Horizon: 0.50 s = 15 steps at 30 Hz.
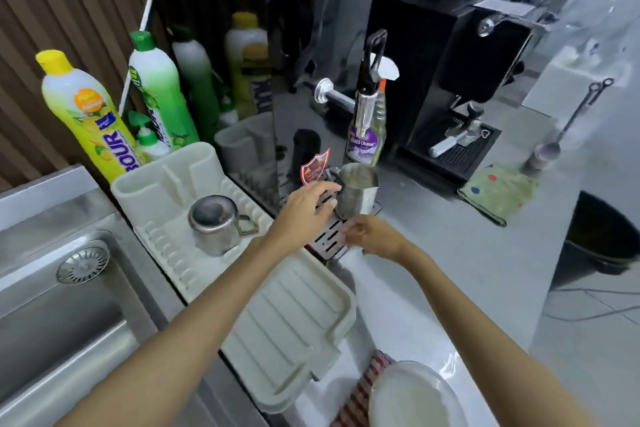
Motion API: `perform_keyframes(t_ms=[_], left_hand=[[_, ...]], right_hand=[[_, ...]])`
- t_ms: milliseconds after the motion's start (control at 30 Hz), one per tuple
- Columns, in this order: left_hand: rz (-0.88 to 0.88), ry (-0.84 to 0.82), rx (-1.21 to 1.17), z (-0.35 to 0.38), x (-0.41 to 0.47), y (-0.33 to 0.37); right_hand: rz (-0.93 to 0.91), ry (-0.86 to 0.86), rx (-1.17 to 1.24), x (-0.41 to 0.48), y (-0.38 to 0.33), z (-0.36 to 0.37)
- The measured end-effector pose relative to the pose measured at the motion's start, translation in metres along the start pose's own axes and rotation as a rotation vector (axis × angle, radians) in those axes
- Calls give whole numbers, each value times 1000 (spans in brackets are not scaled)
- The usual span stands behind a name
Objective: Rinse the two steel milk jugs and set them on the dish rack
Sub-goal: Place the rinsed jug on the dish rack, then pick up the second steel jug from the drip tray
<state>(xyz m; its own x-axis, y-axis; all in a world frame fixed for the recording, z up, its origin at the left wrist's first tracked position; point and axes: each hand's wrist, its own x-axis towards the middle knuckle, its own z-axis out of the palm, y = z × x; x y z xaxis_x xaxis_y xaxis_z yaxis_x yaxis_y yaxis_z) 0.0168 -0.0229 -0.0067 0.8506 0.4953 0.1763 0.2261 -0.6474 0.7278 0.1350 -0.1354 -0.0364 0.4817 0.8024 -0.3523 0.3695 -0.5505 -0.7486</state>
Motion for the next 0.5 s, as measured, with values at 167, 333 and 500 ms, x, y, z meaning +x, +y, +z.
perform_keyframes(t_ms=[167,333,500], left_hand=[[-106,-158,87,29,48,-5],[-114,-131,334,40,55,-12],[-227,-112,272,22,54,9]], right_hand=[[22,235,273,2,17,-14],[45,280,478,2,19,-16],[63,351,553,2,20,-15]])
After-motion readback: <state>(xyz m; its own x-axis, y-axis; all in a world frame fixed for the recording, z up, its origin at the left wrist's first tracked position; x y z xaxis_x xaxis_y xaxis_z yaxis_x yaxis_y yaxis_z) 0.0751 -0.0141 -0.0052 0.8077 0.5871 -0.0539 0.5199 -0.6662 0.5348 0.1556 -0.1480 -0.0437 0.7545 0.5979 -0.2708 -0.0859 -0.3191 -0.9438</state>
